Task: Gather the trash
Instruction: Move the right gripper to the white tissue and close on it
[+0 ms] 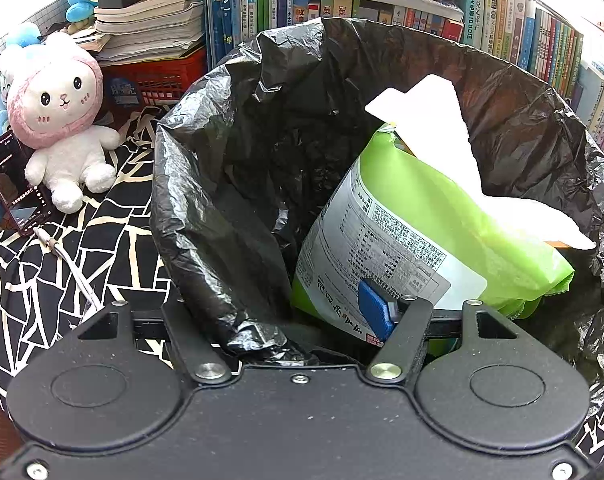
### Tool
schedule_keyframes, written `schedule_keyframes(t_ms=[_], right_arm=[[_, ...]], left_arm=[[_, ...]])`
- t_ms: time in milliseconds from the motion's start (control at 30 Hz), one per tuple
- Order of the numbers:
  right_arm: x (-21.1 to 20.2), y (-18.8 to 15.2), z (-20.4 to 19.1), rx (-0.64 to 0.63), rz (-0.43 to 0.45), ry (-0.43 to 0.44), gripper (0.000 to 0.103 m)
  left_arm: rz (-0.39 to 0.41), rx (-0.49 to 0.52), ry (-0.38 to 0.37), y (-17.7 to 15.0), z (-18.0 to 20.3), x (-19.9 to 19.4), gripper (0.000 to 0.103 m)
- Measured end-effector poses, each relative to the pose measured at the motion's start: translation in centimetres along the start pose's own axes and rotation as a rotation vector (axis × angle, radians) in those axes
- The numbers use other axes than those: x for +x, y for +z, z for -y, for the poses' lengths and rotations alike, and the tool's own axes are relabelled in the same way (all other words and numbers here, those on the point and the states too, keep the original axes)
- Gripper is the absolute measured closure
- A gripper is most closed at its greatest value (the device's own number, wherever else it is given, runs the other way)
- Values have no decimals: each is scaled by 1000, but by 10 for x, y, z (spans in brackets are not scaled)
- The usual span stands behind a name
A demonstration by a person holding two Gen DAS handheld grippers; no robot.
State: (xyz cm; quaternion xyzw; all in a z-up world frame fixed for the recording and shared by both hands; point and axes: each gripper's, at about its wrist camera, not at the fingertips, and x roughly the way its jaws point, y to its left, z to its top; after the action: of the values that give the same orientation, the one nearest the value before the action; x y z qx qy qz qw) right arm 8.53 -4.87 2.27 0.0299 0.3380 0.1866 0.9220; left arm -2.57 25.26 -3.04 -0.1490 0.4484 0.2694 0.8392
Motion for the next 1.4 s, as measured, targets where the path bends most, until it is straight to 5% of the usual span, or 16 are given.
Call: schedule_keyframes(t_ms=[600,900,1100,1200,1333,1400], right_arm=[[37,-56,89,102,-86,-191,14],[68,-104,119,151,-222,-219,21],[82,-113,127,194,-238,-215,27],[90,-112,127,184,-253,-200,42],[91,-111,123,176,-268,-206,78],[86,-109,122,181,-255,-203,83]], left_arm=[[-2,-10,14,2,1,0,38],[-2,-3,31,3,5,0,38],[1,5,47,5,8,1,38],[1,2,51,6,9,1,38],[6,5,54,6,11,1,38],[8,4,53,6,11,1,38]])
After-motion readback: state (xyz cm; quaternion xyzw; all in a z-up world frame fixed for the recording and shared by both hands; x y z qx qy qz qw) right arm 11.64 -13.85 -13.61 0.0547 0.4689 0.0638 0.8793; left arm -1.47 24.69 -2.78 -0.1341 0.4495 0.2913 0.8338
